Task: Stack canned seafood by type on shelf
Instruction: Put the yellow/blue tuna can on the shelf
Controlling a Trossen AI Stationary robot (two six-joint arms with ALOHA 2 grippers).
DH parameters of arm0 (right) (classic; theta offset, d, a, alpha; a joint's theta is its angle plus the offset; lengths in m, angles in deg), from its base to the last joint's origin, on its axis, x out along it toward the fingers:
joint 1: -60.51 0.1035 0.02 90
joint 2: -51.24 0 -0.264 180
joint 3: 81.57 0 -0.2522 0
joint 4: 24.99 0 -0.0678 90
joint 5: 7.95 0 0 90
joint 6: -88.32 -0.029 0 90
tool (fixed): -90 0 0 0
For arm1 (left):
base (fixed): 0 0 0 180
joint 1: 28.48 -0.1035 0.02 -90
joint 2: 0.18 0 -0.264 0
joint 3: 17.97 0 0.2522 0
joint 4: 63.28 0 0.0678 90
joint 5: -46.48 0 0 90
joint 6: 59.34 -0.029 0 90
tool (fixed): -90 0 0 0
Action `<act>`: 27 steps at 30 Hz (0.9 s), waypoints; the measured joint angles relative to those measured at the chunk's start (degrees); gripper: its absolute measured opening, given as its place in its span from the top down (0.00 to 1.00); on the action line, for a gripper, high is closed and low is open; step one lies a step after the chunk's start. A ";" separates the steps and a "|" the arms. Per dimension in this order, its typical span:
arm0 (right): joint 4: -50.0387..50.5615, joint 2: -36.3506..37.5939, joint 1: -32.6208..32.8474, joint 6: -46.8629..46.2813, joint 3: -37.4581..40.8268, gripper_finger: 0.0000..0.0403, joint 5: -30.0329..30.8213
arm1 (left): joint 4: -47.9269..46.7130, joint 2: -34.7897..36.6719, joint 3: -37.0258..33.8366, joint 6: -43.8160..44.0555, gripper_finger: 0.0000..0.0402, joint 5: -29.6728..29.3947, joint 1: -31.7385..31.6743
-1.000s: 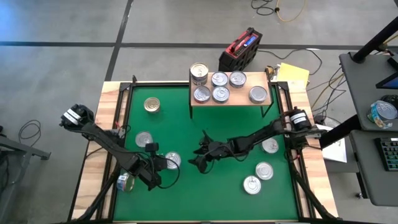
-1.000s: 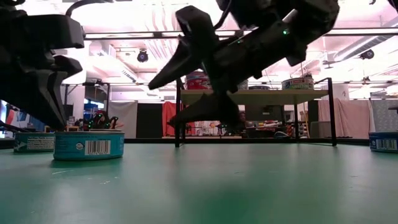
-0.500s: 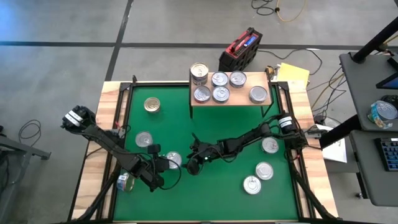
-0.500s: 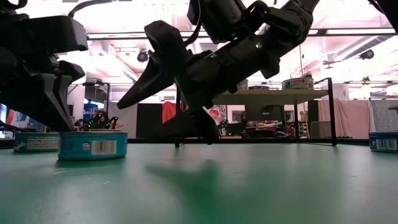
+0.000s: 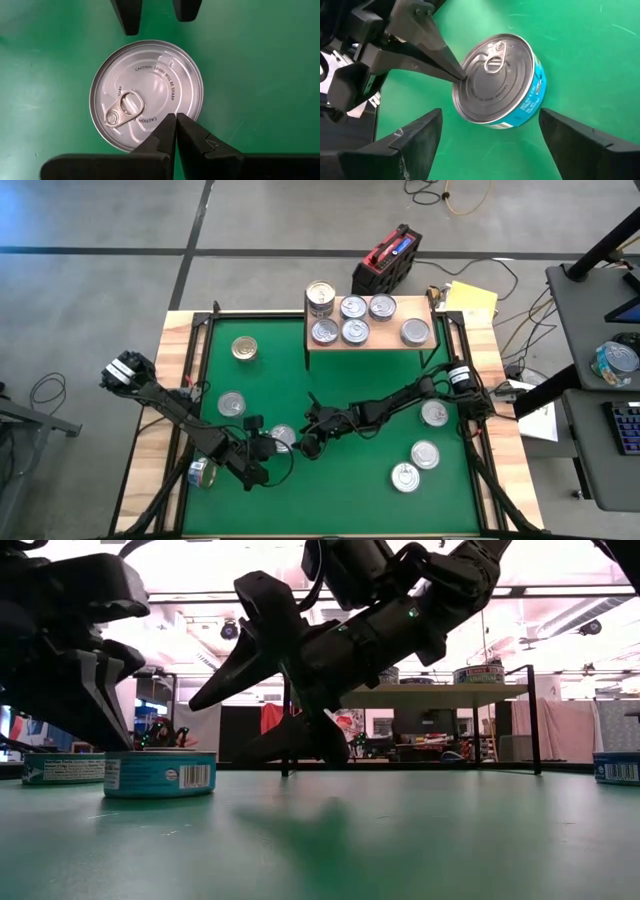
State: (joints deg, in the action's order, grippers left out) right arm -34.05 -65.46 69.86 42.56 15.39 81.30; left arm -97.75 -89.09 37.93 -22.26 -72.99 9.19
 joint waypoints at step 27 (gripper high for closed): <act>1.17 0.00 -0.76 1.43 -0.20 0.17 -0.77 | 5.30 -0.07 -3.99 3.43 1.00 -3.97 3.43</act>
State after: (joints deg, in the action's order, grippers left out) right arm -32.88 -65.46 69.09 43.99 15.19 80.53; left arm -92.46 -89.15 33.94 -18.82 -76.96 12.62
